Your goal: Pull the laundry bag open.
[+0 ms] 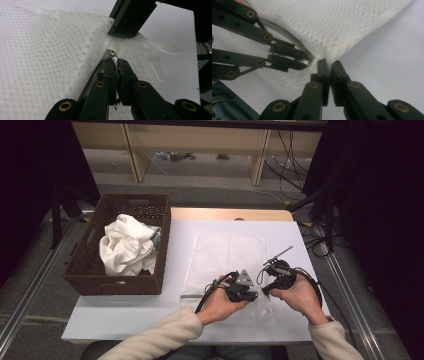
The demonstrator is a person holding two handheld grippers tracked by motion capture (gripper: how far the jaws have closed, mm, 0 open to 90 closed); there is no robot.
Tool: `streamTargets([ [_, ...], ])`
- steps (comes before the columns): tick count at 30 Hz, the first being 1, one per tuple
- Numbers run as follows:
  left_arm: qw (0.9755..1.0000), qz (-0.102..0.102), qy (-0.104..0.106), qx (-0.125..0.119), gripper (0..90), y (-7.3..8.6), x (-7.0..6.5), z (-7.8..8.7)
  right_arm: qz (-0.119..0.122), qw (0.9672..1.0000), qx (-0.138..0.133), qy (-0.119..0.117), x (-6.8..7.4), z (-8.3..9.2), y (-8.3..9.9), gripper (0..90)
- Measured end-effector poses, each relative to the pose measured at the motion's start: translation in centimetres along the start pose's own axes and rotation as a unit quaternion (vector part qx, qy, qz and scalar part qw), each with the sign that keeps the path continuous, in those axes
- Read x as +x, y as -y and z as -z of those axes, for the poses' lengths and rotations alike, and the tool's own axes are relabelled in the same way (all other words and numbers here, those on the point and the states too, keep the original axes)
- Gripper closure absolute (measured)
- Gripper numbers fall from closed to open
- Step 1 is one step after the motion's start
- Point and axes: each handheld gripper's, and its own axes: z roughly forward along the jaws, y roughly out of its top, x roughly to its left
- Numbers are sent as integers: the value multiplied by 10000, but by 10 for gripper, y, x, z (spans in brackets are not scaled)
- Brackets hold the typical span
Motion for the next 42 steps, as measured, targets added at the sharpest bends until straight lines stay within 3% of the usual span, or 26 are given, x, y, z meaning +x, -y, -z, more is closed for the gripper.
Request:
streamTargets([
  [5,10000,44,6,43,862,0,-1,7,-89,10000,30,-28,2,-2,0,875],
  [13,9998,140,-85,71,862,3,-3,18,73,10000,23,28,-1,-4,0,875],
  [18,9998,148,-124,104,862,4,-3,23,-53,9999,89,-7,2,-3,0,875],
  [22,9998,117,-118,106,862,4,-3,25,3,10000,44,-4,1,-4,0,875],
  [24,9996,201,-141,105,862,4,-3,25,2,10000,76,2,1,-4,0,875],
  [27,9998,103,-145,93,862,5,-3,28,22,10000,50,22,1,-5,0,875],
  [28,9997,178,-148,112,862,5,-4,28,-12,10000,61,4,1,-5,0,875],
  [29,9998,87,-157,103,862,6,-3,30,-43,10000,59,11,2,-5,1,875],
  [42,9997,134,-176,100,862,7,-2,38,-62,9999,108,74,4,-6,0,874],
])
